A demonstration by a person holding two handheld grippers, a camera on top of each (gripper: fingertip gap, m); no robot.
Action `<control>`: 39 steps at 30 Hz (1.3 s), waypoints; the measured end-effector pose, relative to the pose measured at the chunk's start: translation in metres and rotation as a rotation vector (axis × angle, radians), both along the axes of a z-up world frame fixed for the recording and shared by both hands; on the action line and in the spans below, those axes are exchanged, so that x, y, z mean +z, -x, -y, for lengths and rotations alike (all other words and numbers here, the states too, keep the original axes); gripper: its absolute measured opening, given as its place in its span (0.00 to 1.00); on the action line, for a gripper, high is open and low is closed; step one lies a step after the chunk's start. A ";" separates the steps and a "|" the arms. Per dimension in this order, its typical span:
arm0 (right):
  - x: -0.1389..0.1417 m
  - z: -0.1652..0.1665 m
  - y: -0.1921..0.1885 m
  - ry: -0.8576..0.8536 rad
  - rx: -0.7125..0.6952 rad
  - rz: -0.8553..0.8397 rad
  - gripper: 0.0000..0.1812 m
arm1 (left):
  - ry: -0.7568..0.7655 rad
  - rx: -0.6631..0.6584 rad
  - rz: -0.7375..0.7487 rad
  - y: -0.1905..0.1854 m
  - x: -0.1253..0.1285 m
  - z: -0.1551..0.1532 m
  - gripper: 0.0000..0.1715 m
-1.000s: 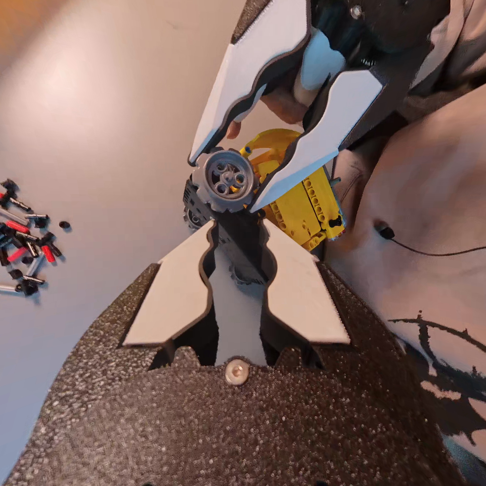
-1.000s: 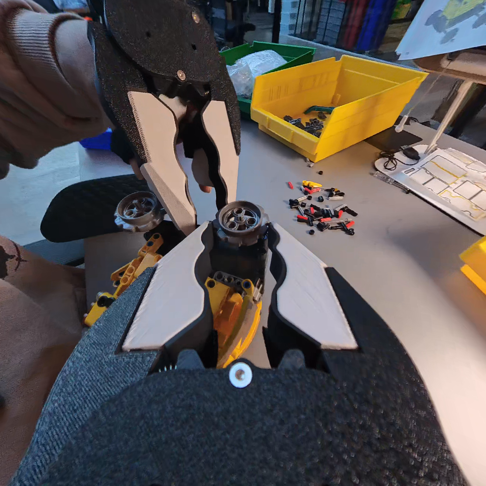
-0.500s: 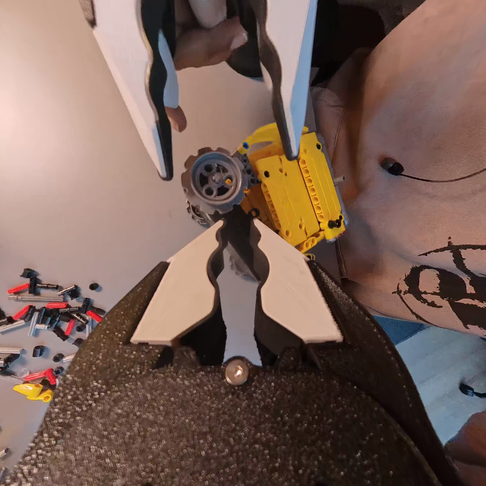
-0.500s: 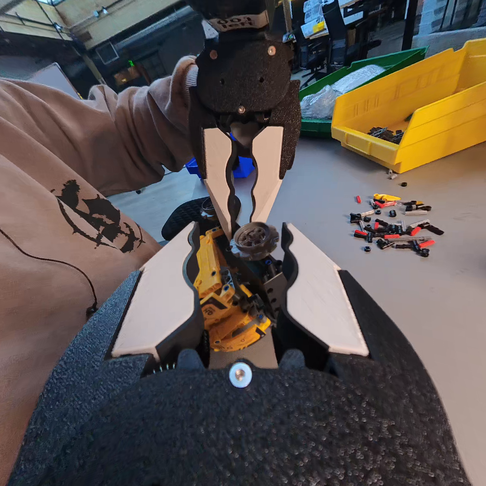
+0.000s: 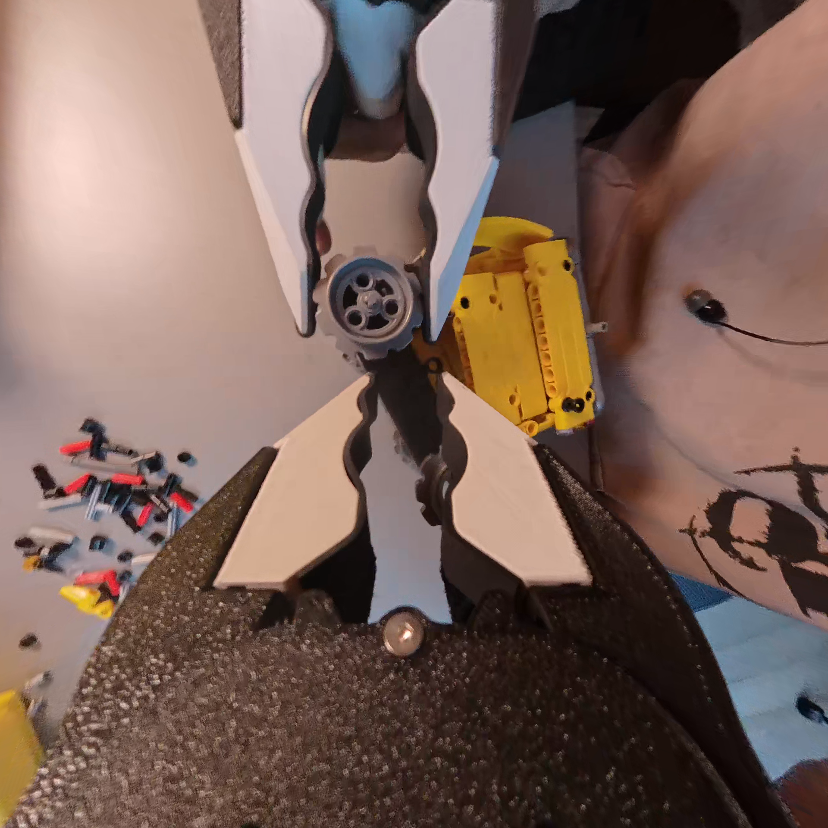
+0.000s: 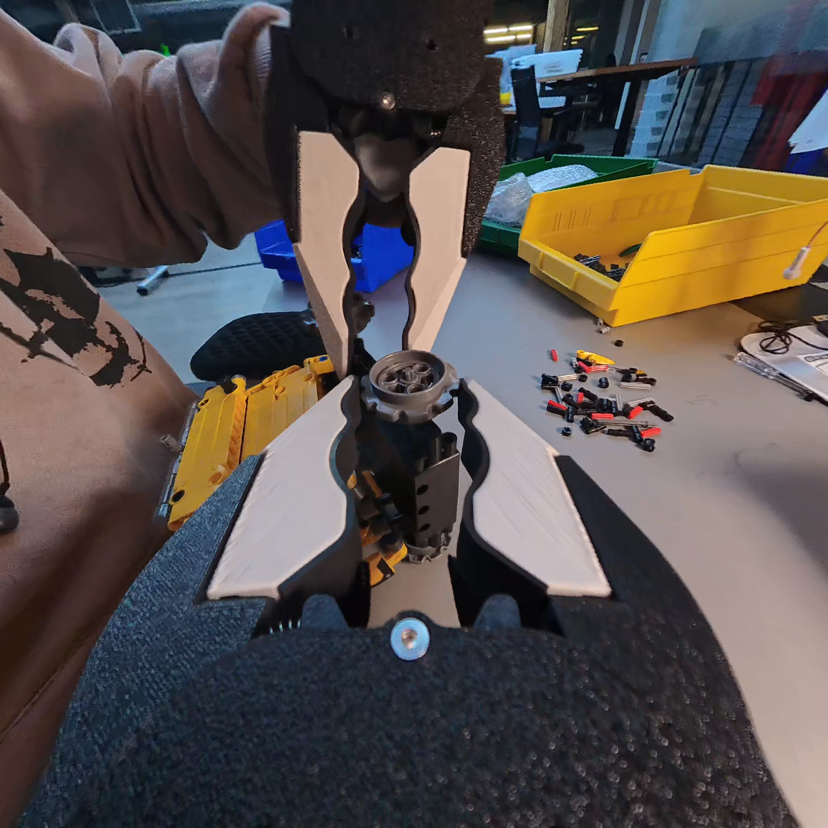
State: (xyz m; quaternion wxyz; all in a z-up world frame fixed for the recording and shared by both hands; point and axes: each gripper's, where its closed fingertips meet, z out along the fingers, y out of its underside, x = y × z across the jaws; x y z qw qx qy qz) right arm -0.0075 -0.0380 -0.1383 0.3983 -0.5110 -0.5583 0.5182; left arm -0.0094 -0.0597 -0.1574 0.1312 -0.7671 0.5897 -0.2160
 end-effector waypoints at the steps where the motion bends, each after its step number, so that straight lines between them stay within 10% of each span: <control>1: 0.001 0.000 0.000 0.008 -0.015 -0.008 0.22 | -0.023 0.035 -0.013 0.000 -0.001 -0.003 0.14; 23: -0.001 -0.016 -0.006 0.038 -0.392 0.046 0.23 | -0.091 0.000 -0.237 -0.002 -0.009 -0.013 0.17; 39: 0.001 0.002 0.000 -0.029 0.039 -0.060 0.25 | -0.089 -0.160 -0.061 -0.007 -0.008 -0.008 0.14</control>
